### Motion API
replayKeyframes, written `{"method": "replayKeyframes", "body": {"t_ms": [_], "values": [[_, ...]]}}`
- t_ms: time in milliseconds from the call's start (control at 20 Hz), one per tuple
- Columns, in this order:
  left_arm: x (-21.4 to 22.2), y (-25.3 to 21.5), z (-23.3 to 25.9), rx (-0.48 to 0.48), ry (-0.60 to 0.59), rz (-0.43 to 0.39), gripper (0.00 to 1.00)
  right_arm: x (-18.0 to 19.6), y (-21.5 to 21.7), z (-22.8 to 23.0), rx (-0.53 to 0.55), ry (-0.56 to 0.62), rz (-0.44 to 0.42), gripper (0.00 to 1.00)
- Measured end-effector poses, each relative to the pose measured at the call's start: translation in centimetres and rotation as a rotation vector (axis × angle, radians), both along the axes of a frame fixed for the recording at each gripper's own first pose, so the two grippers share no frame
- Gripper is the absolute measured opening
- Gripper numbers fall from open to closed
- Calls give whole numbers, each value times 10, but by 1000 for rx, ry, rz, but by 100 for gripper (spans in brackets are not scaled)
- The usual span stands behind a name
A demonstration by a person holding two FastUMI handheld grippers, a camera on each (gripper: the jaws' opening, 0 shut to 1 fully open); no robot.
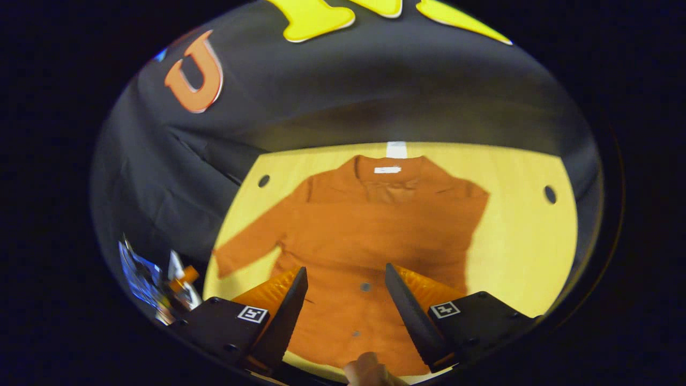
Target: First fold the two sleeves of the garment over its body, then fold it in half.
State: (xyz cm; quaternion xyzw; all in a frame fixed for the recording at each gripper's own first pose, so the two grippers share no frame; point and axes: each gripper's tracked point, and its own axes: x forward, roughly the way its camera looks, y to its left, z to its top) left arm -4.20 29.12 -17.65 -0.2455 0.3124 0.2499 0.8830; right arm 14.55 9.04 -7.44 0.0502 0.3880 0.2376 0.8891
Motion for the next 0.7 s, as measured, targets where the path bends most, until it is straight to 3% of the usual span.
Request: {"method": "replayKeyframes", "body": {"t_ms": [50, 100, 400, 550, 700], "values": [[6, 7, -11, -31, 42, 6, 99, -10, -28, -10, -69, -41, -6, 87], [13, 18, -20, -43, 83, 9, 99, -25, -51, -22, -108, -63, -18, 94], [33, 52, -76, -232, 229, 40, 100, -154, -172, -124, -286, 18, -132, 94], [38, 70, -83, -202, 327, 36, 99, -205, -181, -163, -201, 123, -220, 94], [38, 68, -100, -232, 395, 5, 99, -224, -189, -169, -149, 147, -312, 94]]}}
